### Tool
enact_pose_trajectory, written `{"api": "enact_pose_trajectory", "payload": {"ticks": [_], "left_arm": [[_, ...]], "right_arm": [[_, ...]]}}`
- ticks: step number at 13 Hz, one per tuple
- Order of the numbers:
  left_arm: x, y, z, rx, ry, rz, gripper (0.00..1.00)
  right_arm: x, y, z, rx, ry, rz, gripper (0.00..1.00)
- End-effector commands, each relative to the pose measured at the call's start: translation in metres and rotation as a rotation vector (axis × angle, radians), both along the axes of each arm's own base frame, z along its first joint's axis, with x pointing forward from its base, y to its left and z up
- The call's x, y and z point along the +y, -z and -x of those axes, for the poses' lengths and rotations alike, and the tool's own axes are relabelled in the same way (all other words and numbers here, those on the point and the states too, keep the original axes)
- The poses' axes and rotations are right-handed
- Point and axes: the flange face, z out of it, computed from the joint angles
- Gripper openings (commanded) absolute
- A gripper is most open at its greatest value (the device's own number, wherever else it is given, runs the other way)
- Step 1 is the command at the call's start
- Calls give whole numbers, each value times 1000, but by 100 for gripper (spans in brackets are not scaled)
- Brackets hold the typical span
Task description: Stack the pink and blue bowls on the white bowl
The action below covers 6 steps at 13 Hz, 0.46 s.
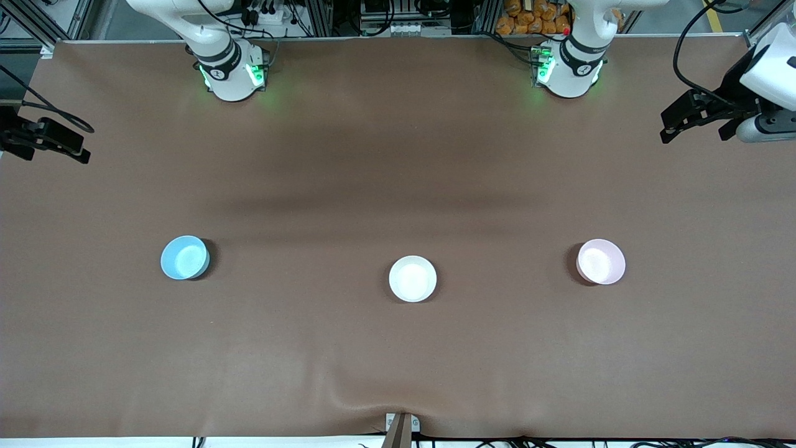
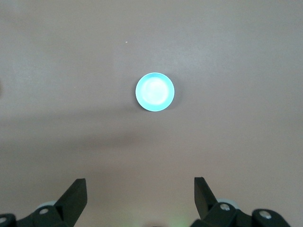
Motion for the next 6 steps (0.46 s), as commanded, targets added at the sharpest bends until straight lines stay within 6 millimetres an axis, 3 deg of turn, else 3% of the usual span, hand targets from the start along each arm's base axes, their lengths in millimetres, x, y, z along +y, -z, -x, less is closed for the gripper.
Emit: {"api": "enact_pose_trajectory", "payload": {"ticks": [1, 3, 6], "left_arm": [[3, -9, 0, 5, -8, -11, 100], [8, -21, -1, -20, -15, -25, 100], [7, -12, -5, -3, -10, -27, 100]], "right_arm": [[1, -4, 5, 3, -29, -2, 100], [2, -3, 7, 22, -31, -2, 100], [2, -1, 9, 39, -29, -3, 100]]}}
